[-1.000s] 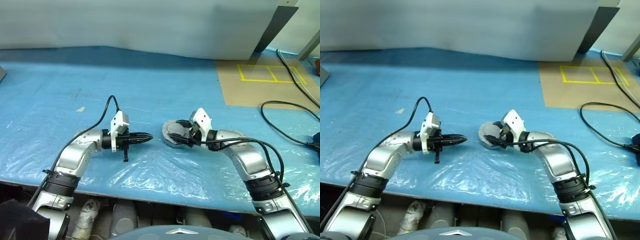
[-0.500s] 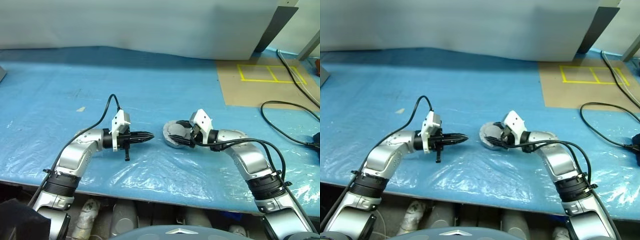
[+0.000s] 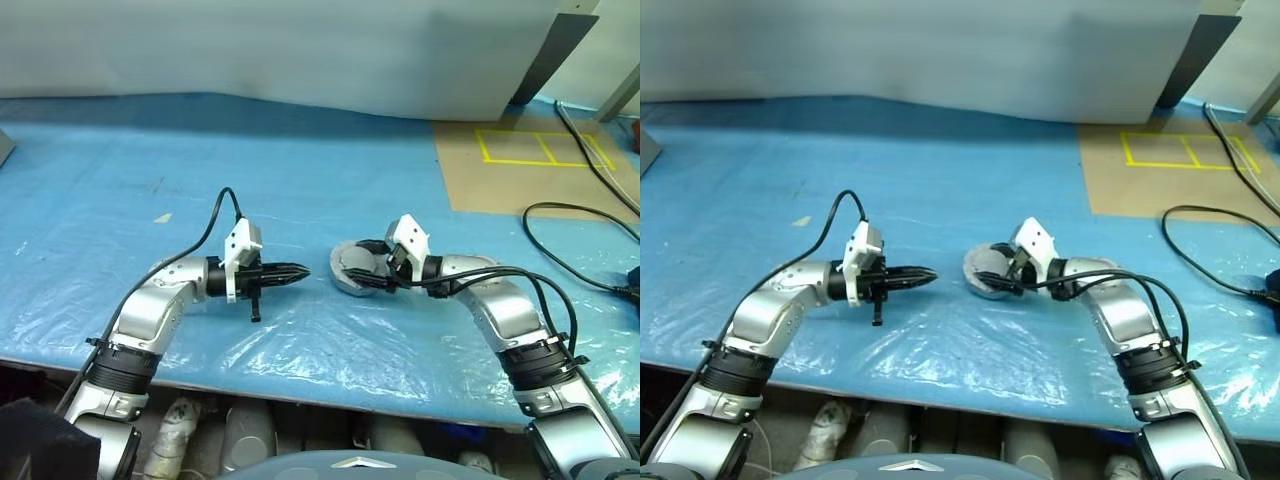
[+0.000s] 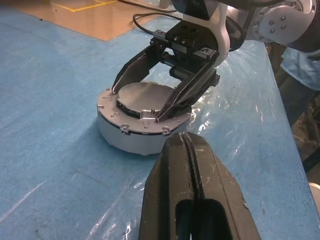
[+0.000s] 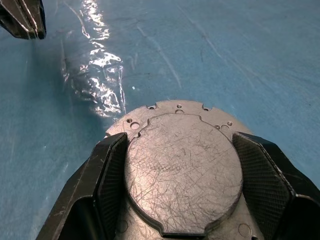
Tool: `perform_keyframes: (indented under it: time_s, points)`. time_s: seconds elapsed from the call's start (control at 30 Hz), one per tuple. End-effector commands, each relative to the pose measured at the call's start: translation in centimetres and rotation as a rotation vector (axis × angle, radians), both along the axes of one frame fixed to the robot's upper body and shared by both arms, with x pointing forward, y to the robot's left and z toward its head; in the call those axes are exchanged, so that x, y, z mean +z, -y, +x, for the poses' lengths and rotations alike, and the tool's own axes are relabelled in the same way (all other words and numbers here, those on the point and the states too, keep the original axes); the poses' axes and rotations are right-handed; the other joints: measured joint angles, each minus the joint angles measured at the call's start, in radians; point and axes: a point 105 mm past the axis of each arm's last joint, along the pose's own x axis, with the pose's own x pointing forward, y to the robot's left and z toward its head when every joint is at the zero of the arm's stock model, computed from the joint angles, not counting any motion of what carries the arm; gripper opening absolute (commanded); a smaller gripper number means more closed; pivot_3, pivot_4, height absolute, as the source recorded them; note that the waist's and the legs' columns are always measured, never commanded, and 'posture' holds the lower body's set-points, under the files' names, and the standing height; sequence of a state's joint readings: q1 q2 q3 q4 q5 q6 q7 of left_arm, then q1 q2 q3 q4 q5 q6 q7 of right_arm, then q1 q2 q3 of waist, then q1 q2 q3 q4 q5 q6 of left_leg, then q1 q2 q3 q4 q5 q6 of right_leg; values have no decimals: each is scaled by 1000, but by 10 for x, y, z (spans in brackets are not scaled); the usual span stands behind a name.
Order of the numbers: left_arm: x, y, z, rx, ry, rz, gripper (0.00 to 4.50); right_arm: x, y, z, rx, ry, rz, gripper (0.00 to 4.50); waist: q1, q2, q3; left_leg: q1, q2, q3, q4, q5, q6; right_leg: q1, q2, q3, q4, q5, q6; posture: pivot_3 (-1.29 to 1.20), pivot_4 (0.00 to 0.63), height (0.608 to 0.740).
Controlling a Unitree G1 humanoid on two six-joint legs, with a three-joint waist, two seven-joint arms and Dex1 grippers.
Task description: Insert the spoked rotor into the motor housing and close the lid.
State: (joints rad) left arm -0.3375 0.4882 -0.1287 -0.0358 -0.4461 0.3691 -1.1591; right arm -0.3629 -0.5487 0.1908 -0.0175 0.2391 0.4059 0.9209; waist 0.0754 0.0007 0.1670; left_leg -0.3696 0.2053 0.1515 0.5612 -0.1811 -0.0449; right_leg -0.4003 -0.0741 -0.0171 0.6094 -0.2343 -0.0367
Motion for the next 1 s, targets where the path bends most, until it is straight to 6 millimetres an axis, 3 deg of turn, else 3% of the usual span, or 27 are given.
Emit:
perform_keyframes:
  time_s: [0.03,0.13,0.23,0.7,1.0]
  points:
    - [10,4,-4,-19,29,-18,0,-7,9,2,-44,-30,-17,2985,0,0,0,0,0,0,0,0,0,0,0,0,0,0,0,0,150,740]
    - [11,5,-4,-17,27,-18,0,19,-3,6,-43,-16,99,2985,-4,0,0,0,0,0,0,0,0,0,0,0,1,0,0,0,150,740]
    - [10,5,-3,-13,26,-19,0,26,-9,4,-33,-16,123,2985,-6,0,0,0,0,0,0,0,0,-1,0,0,1,0,0,0,150,740]
    - [8,7,-3,-19,23,-26,0,5,7,-1,-40,-53,28,2985,-4,0,0,-2,0,0,0,0,0,-2,1,0,0,0,0,0,150,740]
    - [-7,-1,-1,-15,11,-23,0,-6,-1,-5,-42,-52,6,2985,-5,0,0,-1,0,0,0,0,0,-2,1,0,0,0,0,0,150,740]
